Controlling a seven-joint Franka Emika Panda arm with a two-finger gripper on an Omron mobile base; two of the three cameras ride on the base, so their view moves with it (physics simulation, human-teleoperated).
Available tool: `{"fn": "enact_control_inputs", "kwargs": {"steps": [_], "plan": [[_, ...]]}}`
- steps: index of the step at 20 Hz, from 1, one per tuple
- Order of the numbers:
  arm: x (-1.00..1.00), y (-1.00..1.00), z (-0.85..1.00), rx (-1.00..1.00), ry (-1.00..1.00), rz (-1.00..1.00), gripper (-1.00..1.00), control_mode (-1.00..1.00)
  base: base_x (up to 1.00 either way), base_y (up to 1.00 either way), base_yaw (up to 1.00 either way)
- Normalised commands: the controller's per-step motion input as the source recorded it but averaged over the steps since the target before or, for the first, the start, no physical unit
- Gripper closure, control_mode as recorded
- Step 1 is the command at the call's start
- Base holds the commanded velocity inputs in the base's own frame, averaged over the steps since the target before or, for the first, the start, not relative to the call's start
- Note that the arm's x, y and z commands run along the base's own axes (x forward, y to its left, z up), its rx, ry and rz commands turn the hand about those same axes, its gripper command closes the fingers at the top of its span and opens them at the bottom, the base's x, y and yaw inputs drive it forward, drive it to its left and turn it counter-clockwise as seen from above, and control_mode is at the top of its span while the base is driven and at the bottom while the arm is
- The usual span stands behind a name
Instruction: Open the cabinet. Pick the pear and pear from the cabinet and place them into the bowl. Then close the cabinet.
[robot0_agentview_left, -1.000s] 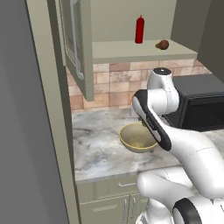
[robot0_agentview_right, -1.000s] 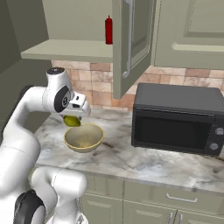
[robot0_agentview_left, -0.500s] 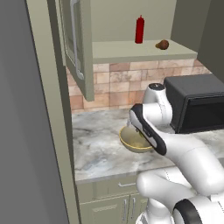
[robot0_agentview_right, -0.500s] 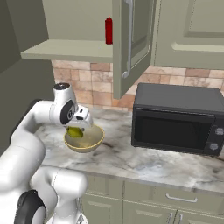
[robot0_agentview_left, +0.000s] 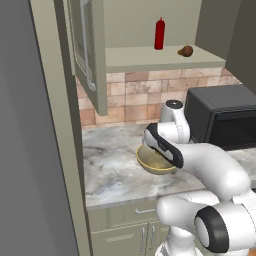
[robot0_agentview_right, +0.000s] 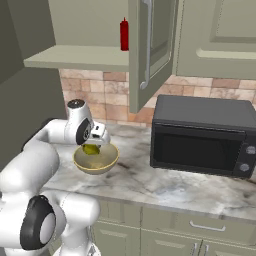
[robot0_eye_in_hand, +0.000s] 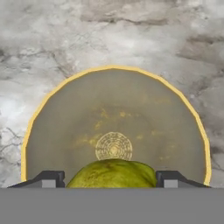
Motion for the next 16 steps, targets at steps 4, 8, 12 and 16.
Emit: {"fn": "enact_control_inputs", "kwargs": {"steps": [4, 8, 12, 16], "plan": [[0.25, 0.0, -0.41, 0.0, 0.0, 0.0, 1.0, -1.0, 0.0, 0.0, 0.0], [0.27, 0.0, -0.42, 0.0, 0.0, 0.0, 1.0, -1.0, 0.0, 0.0, 0.0], [0.29, 0.0, -0.23, 0.0, -0.03, 0.0, -1.0, -1.0, 0.0, 0.0, 0.0], [0.12, 0.0, -0.08, 0.0, -0.05, 0.0, -1.0, -1.0, 0.0, 0.0, 0.0]]}}
